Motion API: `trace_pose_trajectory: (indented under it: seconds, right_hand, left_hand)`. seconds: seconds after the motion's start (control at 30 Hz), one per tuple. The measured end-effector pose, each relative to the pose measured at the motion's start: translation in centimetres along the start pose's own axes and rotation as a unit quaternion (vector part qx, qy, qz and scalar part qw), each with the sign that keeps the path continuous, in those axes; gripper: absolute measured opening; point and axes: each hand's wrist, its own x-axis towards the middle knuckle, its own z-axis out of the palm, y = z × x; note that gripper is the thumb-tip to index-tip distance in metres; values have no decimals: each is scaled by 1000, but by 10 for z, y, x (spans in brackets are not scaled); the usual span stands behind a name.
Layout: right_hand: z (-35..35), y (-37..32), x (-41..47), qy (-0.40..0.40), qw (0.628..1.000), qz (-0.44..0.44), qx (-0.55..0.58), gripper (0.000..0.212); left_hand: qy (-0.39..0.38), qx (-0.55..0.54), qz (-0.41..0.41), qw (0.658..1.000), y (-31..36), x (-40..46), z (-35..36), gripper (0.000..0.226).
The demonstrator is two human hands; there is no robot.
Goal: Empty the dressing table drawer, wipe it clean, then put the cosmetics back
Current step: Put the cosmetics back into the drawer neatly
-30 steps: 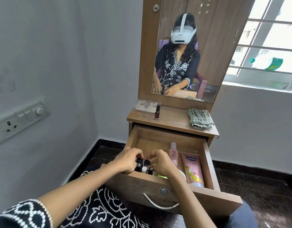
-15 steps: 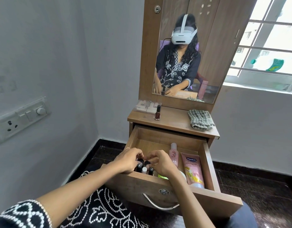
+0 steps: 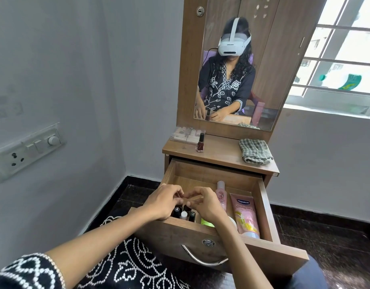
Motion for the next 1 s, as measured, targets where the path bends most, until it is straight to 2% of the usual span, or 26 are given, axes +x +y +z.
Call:
trace_pose_trajectory:
  seconds: [0.13,0.3,0.43,0.63,0.8,1.0]
  right_hand:
    - [-1,-3,-1,39,999,-11,16,18]
    - [-1,-4,0,97,994,-13,39,34]
    - [-16,-9,10,160,984,-14,77,22]
    - [-44,-26,53,248,964,-9,95,28]
    - [-59,-46,93,258,962,31,86,40]
    - [-61,-54,118,213,976,31,45,46]
  left_hand:
    - [33,13,31,999,2,-3,-2,19]
    - [52,14,60,997,3,-1,-3,20]
    - [91,-58,60,992,8,20,-6,24]
    - [187,-191,0,964,34,76,-13,45]
    - [209,-217,-54,952,53,123,-14,46]
    - [199,-214,-87,952,63,149,-15,41]
